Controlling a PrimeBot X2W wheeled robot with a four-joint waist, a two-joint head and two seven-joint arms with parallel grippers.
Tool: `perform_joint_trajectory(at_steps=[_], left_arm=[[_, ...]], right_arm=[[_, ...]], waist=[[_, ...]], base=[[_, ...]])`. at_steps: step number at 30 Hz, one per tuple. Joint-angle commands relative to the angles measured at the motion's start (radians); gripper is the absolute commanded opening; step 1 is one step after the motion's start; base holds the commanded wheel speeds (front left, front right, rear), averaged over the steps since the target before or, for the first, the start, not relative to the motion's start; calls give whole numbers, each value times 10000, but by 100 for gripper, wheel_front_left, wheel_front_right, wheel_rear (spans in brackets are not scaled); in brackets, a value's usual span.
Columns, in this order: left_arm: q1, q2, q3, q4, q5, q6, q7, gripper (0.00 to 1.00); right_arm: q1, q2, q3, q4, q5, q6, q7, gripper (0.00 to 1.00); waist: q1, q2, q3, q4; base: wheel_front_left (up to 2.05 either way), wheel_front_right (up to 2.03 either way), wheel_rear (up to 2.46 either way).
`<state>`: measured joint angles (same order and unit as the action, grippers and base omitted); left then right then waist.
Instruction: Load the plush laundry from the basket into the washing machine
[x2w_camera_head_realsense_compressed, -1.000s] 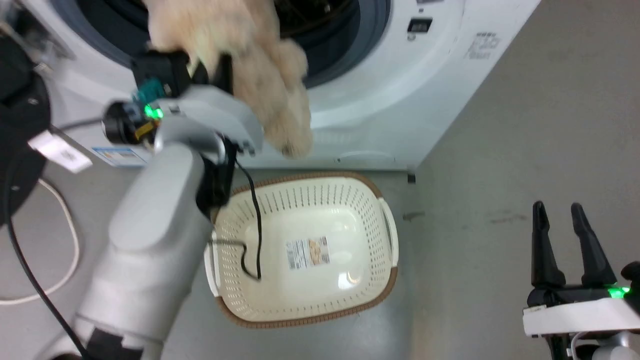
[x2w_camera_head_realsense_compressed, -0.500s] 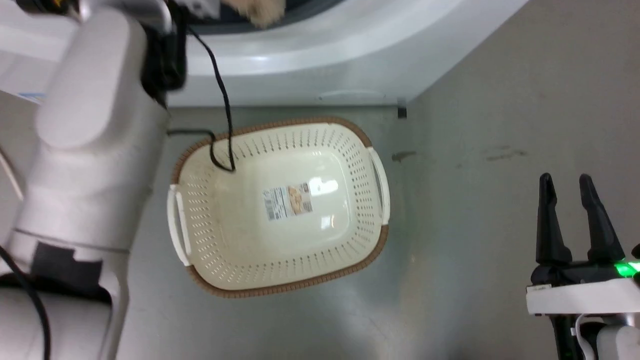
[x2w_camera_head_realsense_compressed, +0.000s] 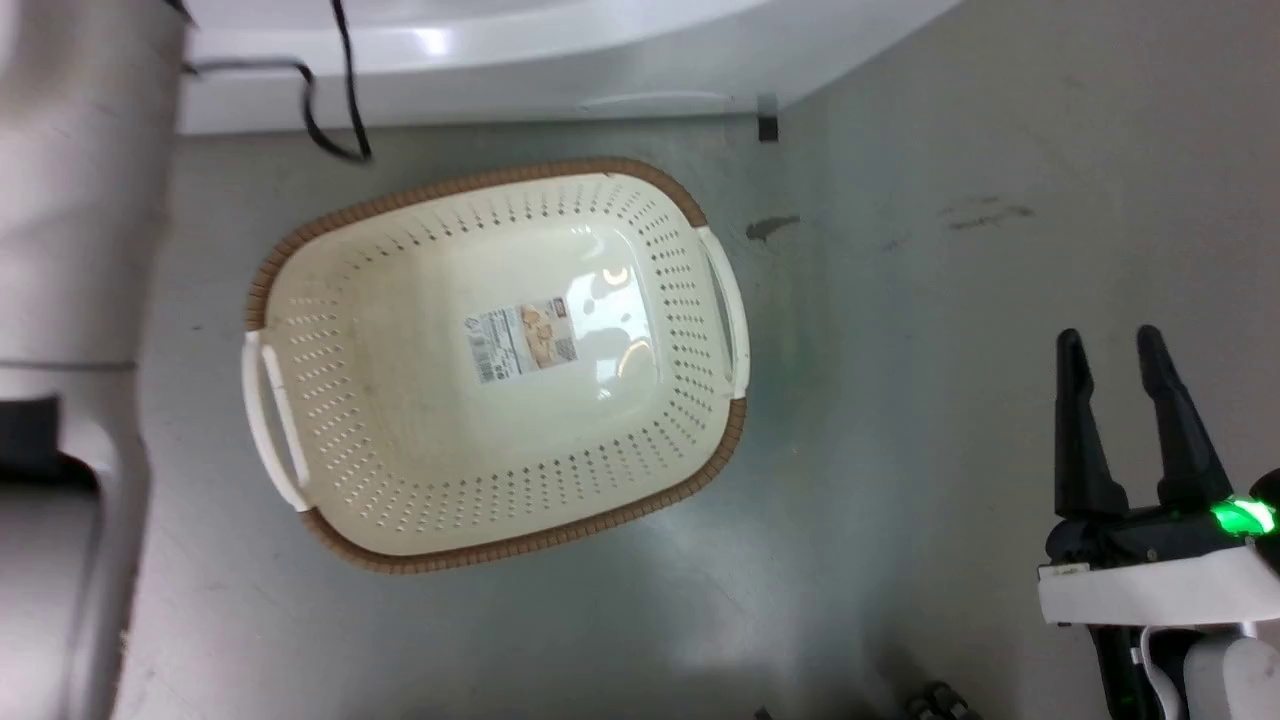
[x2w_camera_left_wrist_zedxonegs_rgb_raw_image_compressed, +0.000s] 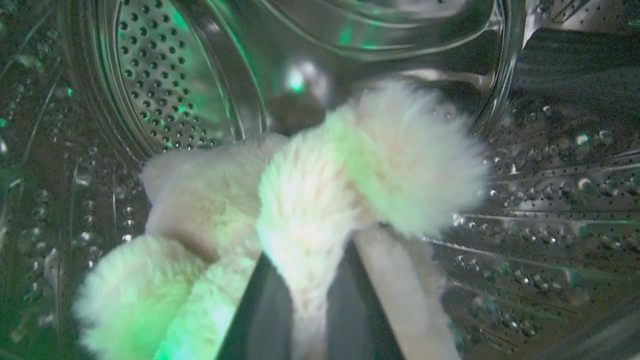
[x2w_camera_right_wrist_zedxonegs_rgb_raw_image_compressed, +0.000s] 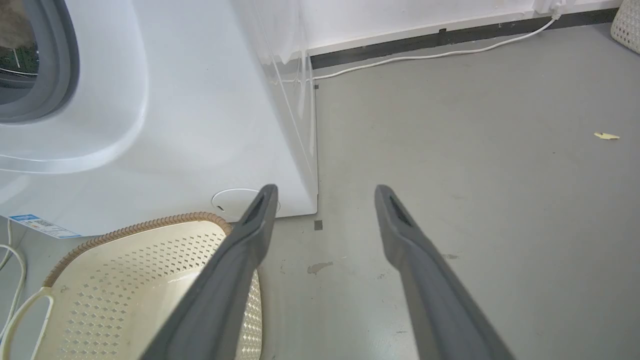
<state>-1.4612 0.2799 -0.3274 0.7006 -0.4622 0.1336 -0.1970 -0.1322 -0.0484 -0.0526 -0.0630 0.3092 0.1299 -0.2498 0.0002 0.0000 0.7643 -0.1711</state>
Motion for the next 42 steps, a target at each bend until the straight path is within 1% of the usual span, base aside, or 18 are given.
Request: perform_joint_trajectory(at_steps=[1,12,21,22,23,24,28,35,36,37,41,42], left_arm=[[-370,106,51,-19,55,-7,-25,0],[-1660,583,43,300,181,-41,259,0],[-2108,641,39,848,87,-54,356,0],[-2151,635,40,912,75,-43,364,8],[-2187,618,51,979,48,-34,366,34],[-2215,607,26,1063,49,-42,386,100],[-2319,557,-8,1328,8,-76,324,100],[-2456,402,-328,1657,84,-484,80,100],[-2456,402,-328,1657,84,-484,80,100],[-2435,336,-504,1750,179,-617,1,100],[-2348,180,-672,1891,241,-702,-130,100],[-2244,61,-763,1965,274,-736,-242,100]], right_arm=[[-115,-18,12,-50,46,8,-77,100],[-46,-18,104,-176,167,8,-112,100],[55,-18,127,-317,266,8,-118,100],[60,-18,116,-327,276,8,-118,100],[67,-18,102,-337,282,8,-118,100],[73,-18,91,-345,285,8,-118,100],[79,-18,57,-359,290,8,-119,100],[-42,-18,-16,-411,186,8,-119,100],[-42,-18,-16,-411,186,8,-119,100],[-107,-18,-40,-415,122,8,-119,100],[-232,-18,-88,-400,22,8,-119,100],[-275,-18,-149,-376,-35,8,-120,100]], waist=[[-2,0,236,-154],[-2,0,1029,-577],[-2,0,1317,-768],[-2,0,1341,-776],[-2,0,1360,-775],[-2,0,1372,-774],[-2,0,1388,-761],[-2,0,1300,-558],[-2,0,1300,-558],[-2,0,1244,-468],[-2,0,1106,-305],[-2,0,977,-171]], base=[[0,0,0],[0,0,0],[0,0,0],[0,0,0],[0,0,0],[0,0,0],[0,0,0],[0,0,0],[0,0,0],[0,0,0],[0,0,0],[0,0,0]])
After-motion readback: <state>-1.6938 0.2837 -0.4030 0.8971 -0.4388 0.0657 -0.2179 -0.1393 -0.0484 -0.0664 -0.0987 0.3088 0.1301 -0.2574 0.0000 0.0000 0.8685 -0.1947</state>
